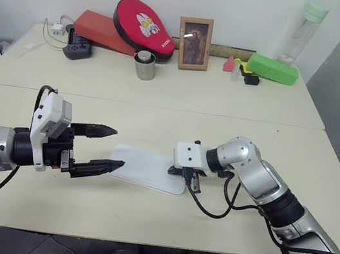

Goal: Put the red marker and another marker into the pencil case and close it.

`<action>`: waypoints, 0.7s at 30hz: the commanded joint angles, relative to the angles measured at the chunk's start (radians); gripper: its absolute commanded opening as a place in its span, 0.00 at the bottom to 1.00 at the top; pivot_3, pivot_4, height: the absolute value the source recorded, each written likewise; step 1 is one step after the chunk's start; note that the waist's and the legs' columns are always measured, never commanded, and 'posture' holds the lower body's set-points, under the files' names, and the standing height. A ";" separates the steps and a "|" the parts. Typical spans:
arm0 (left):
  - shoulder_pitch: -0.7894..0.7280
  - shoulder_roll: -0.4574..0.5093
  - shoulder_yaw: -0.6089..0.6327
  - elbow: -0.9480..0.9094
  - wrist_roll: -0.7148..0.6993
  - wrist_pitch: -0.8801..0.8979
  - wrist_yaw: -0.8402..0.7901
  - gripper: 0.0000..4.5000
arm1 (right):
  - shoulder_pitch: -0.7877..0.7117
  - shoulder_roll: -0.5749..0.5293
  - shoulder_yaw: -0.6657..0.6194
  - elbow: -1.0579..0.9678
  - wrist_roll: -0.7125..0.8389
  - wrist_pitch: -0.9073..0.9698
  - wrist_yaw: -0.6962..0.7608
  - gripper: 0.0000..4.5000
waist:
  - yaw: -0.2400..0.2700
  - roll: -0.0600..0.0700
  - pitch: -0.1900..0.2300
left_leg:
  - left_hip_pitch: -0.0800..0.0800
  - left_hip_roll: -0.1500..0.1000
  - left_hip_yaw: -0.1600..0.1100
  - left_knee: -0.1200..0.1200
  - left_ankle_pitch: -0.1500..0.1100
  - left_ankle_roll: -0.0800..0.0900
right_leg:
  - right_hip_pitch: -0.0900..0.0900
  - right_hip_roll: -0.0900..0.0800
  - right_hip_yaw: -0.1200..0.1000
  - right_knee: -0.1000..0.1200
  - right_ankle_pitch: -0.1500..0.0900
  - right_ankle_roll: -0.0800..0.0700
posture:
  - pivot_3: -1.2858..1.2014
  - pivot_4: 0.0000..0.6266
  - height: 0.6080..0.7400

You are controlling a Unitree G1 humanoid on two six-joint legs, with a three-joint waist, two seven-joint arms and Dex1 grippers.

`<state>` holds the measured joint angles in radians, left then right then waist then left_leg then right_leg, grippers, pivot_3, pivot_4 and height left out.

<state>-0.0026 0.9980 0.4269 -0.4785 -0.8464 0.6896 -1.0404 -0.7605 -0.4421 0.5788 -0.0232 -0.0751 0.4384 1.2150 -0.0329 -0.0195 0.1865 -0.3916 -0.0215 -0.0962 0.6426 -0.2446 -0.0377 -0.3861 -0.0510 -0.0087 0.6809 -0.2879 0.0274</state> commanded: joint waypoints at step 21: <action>-0.152 -0.112 -0.001 0.513 0.319 -0.238 0.220 1.00 | 0.158 -0.226 -0.556 -0.047 0.295 0.300 -0.248 0.86 | 0.004 0.001 0.001 | -0.005 -0.001 0.000 0.000 0.000 0.000 | -0.003 -0.002 -0.001 -0.001 0.000 0.000 | 0.52 0.24 1.00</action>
<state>-0.1223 0.8818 0.4135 0.0022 -0.5432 0.4895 -0.8170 -0.6040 -0.6495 0.0794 -0.0623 0.2193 0.7315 1.0127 -0.0288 -0.0186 0.1874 -0.3968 -0.0225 -0.0962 0.6426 -0.2447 -0.0375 -0.3894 -0.0528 -0.0098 0.6803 -0.2879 0.0274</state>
